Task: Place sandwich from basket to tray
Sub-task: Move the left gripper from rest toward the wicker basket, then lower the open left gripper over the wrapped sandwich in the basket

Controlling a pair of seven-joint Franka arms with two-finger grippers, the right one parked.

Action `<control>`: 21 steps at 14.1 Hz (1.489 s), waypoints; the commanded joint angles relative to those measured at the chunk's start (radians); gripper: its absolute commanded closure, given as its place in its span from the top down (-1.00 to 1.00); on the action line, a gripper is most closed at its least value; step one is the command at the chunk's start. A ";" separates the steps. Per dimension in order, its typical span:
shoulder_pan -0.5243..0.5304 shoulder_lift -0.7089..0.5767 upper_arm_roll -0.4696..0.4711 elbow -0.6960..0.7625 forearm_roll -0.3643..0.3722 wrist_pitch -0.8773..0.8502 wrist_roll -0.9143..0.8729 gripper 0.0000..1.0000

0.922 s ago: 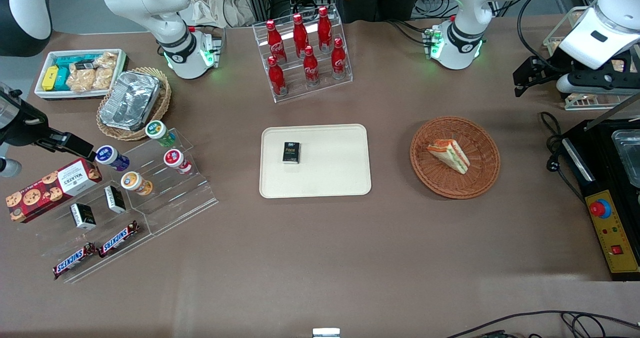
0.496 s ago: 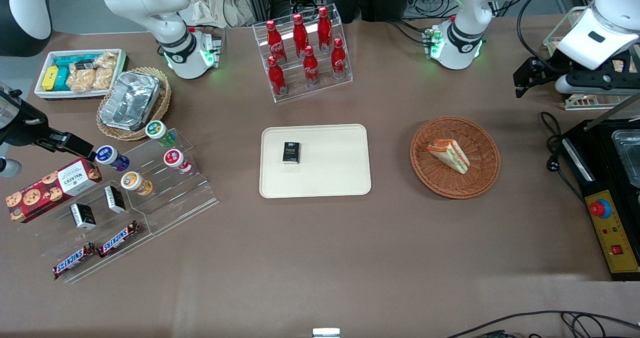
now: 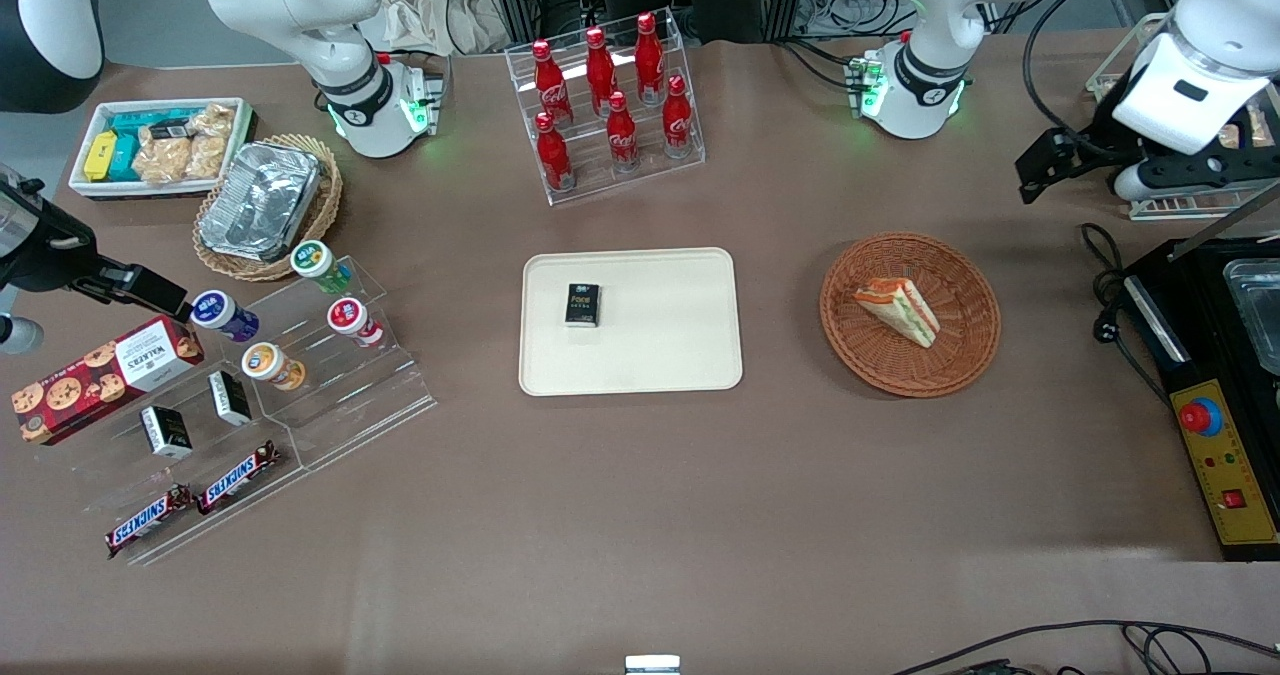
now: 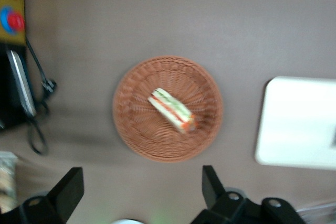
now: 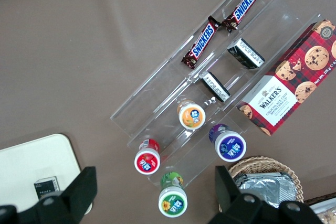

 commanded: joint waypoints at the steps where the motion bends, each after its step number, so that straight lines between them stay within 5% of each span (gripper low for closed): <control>1: -0.004 -0.001 -0.041 -0.016 -0.022 -0.001 -0.244 1.00; 7: -0.077 0.006 -0.073 -0.083 0.088 0.053 -0.505 1.00; 16: -0.068 0.124 -0.063 -0.235 0.055 0.241 -0.569 1.00; 21: -0.054 0.147 -0.055 -0.425 0.058 0.510 -0.608 1.00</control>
